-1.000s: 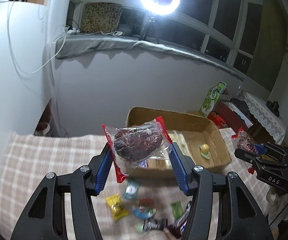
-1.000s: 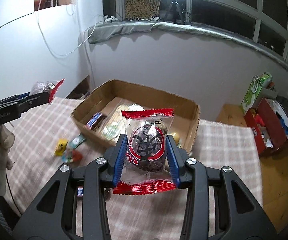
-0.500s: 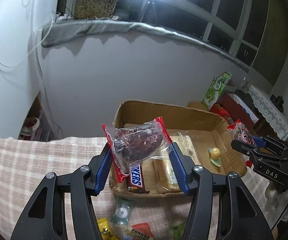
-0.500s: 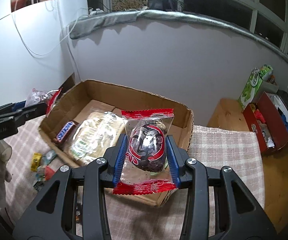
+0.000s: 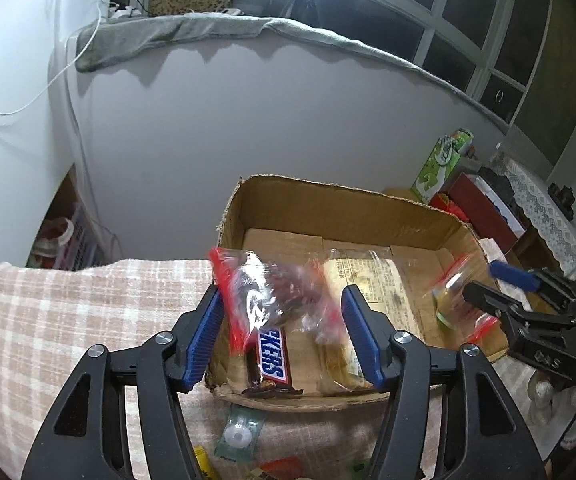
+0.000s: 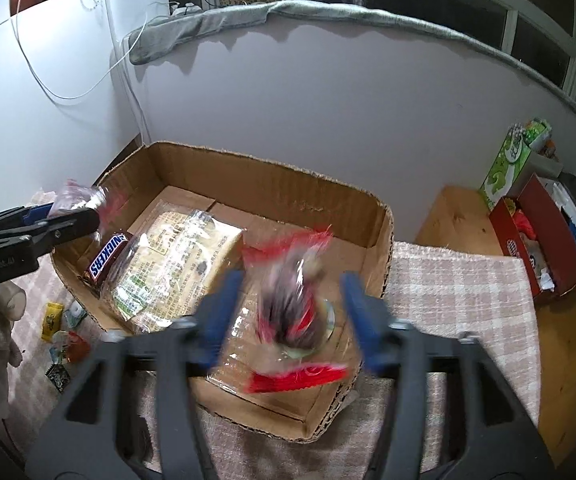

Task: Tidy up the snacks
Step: 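Carry both snacks over the box and open both tools to release them, then move both open tools back toward the remaining snacks on the table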

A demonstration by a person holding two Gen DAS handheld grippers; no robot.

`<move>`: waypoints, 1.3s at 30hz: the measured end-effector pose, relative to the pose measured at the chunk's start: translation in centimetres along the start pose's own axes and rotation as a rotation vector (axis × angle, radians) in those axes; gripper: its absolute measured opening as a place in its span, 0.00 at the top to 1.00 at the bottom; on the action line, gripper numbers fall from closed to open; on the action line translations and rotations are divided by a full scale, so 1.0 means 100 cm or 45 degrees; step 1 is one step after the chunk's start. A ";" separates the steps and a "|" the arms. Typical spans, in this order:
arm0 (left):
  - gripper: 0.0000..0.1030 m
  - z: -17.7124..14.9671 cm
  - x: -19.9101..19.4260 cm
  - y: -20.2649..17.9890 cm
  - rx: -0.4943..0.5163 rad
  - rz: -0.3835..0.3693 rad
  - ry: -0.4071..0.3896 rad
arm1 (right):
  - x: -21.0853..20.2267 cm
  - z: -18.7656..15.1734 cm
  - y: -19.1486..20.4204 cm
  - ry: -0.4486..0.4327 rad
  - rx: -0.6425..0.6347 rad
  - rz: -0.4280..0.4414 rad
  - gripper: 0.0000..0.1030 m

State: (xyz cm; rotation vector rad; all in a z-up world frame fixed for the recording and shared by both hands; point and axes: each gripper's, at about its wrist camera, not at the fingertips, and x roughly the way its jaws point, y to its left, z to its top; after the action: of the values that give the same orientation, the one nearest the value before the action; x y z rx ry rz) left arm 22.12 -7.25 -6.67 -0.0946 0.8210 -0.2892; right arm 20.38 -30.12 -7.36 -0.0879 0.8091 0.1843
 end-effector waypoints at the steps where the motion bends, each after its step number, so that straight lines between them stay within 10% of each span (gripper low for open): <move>1: 0.42 0.000 -0.001 -0.001 0.000 0.000 -0.002 | -0.003 0.000 0.001 -0.018 -0.002 -0.007 0.24; 24: 0.42 -0.046 -0.091 0.043 -0.095 -0.012 -0.108 | -0.075 -0.037 0.061 -0.076 -0.211 0.128 0.24; 29: 0.42 -0.067 -0.101 0.054 -0.121 0.007 -0.104 | -0.066 -0.054 0.087 0.011 -0.343 0.180 0.52; 39: 0.42 -0.104 -0.096 0.077 -0.198 0.031 -0.038 | -0.035 -0.073 0.108 0.181 -0.341 0.365 0.58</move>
State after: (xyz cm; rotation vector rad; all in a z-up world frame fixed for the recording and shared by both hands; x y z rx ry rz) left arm 9.98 3.24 -8.40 -0.2341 0.8141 -0.2000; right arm 10.72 -21.10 -9.91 -0.2397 0.9342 0.5624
